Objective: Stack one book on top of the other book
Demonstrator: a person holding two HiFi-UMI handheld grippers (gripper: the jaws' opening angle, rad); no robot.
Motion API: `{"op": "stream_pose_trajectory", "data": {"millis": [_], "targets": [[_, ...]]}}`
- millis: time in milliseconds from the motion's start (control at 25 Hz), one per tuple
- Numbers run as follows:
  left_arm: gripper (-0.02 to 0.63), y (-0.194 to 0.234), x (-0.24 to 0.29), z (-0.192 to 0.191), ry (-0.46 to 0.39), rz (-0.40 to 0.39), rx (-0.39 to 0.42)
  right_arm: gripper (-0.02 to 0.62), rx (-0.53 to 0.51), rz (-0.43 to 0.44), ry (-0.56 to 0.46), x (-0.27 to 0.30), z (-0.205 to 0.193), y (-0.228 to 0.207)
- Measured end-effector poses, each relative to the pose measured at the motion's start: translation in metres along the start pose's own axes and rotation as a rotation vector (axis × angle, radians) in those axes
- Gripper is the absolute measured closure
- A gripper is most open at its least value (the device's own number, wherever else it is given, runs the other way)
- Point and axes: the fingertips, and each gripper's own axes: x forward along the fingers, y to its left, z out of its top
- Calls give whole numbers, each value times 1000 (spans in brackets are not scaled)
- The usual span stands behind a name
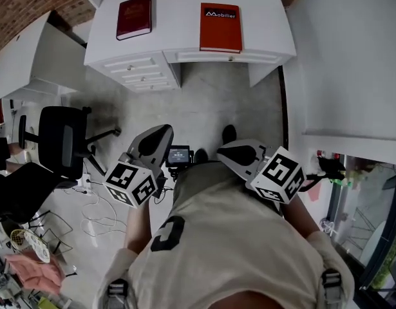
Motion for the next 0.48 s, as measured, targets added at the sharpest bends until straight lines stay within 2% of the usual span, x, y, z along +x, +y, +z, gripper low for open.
{"op": "stream_pose_trajectory", "data": {"millis": [480], "targets": [[601,-8,58,41,11,32,37,591,-24,45,-57,-14,32,-71]]}}
